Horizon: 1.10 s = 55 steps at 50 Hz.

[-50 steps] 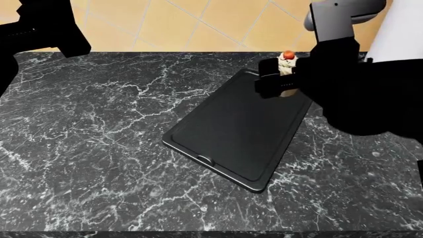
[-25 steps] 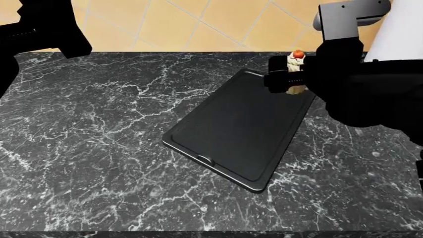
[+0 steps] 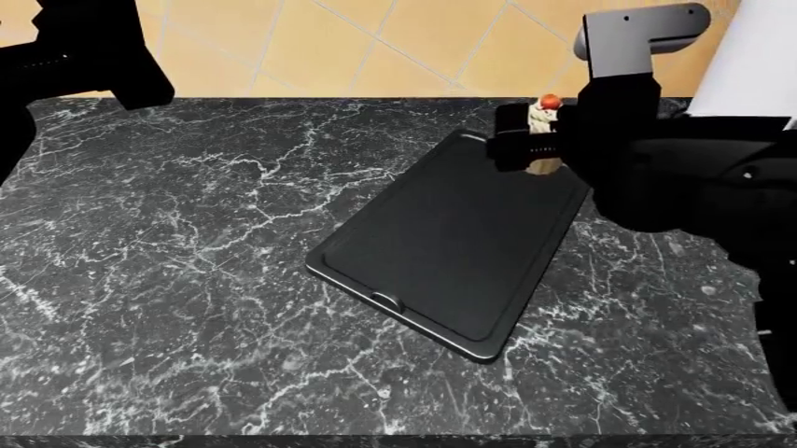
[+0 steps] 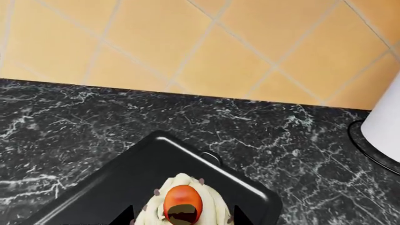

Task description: Pick up the bowl with cake and place it on the tray. Pick up the cupcake and place it on the tray.

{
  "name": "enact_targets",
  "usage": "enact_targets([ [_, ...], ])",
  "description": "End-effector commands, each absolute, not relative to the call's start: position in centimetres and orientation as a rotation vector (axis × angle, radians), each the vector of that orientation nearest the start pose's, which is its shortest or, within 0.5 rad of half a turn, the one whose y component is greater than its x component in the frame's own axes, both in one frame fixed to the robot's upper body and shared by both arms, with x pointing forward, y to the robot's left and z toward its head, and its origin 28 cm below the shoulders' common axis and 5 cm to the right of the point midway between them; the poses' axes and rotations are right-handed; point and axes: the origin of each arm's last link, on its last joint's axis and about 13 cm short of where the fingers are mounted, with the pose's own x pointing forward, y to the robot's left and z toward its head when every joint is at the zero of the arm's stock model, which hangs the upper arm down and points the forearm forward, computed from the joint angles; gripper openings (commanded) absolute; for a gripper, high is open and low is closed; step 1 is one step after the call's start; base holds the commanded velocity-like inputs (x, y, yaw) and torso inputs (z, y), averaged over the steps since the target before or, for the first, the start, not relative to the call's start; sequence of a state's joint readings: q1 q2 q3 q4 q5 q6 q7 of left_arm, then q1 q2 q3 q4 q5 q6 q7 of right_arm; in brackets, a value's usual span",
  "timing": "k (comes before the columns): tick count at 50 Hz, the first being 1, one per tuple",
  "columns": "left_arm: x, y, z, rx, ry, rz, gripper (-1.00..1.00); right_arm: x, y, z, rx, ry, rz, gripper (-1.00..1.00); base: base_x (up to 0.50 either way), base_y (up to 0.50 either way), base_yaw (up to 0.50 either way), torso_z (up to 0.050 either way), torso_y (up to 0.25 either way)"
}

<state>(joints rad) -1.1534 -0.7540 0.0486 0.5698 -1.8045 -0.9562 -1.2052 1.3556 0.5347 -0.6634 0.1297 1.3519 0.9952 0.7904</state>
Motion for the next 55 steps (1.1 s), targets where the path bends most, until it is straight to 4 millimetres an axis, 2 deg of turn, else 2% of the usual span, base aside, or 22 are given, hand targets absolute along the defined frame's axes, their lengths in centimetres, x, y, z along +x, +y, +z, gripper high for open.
enact_targets([
  [1,19.4,25.0,34.2,-0.161,-0.231,0.003,1.0,33.1,-10.8,28.8,-0.109,0.26,0.013,-1.0,0.0,0.0,0.0,0.0,0.0],
  [10,19.4,25.0,34.3,-0.163,-0.23,0.004,1.0,33.4,-10.8,29.2,-0.112,0.251,0.001,-1.0,0.0,0.0,0.0,0.0,0.0],
  [21,19.3,25.1,34.3,-0.165,-0.23,0.004,1.0,33.6,-10.9,28.0,-0.114,0.264,0.0,-1.0,0.0,0.0,0.0,0.0,0.0],
  [54,19.4,25.1,34.4,-0.165,-0.233,0.006,1.0,33.8,-11.1,27.8,-0.118,0.272,-0.014,-1.0,0.0,0.0,0.0,0.0,0.0],
  [55,19.3,25.1,34.4,-0.165,-0.234,0.006,1.0,33.8,-11.1,27.8,-0.118,0.271,-0.013,1.0,0.0,0.0,0.0,0.0,0.0],
])
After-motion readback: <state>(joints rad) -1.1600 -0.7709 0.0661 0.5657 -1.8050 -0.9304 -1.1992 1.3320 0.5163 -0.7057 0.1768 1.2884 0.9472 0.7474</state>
